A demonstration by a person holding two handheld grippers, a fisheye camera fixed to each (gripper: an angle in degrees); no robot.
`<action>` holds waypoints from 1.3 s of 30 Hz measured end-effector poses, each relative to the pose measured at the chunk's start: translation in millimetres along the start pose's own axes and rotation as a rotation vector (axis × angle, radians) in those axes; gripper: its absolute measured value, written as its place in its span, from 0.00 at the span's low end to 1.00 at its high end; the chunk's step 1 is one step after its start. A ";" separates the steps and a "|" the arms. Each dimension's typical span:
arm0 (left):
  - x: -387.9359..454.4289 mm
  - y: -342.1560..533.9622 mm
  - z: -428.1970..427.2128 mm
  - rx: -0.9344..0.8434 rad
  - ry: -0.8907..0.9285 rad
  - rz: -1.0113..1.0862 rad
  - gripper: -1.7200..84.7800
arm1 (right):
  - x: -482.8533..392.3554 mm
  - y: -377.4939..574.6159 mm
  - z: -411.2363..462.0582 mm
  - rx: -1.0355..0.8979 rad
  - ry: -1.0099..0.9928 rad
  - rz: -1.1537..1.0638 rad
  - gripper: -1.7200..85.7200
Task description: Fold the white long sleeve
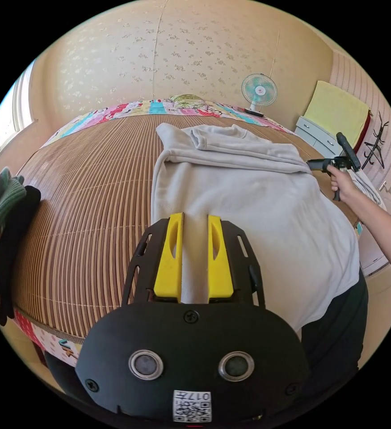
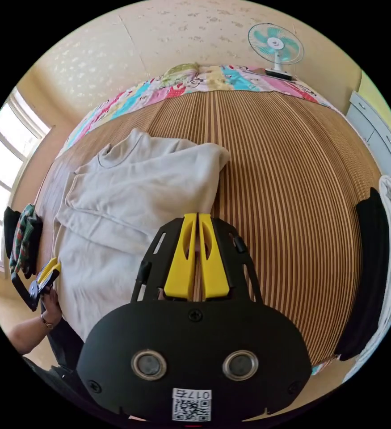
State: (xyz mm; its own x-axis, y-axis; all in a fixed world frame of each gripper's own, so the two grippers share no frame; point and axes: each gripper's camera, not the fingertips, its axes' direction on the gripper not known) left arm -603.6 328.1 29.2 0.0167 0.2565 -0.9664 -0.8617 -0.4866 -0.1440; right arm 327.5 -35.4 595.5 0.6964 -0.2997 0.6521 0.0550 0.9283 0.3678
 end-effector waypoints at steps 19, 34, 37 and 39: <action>15.3 -79.7 35.2 -0.211 -0.034 -0.019 0.08 | -169.9 88.9 32.5 -0.077 0.179 -0.200 0.03; -80.3 -166.9 55.6 -0.231 0.234 -0.130 0.09 | -205.3 18.2 52.8 -0.001 0.259 -0.276 0.03; -130.5 -109.4 -6.0 -0.083 0.638 -0.172 0.19 | -196.4 16.1 46.3 0.004 0.226 -0.264 0.03; -155.0 -53.2 -54.7 0.052 0.651 -0.241 0.18 | -186.5 13.6 39.9 0.006 0.191 -0.251 0.03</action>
State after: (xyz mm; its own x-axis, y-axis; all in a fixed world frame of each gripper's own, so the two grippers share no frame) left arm -532.6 268.6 175.0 0.4976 -0.2086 -0.8419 -0.8184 -0.4344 -0.3761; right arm 169.8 24.3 505.4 0.7833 -0.4724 0.4040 0.2390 0.8289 0.5057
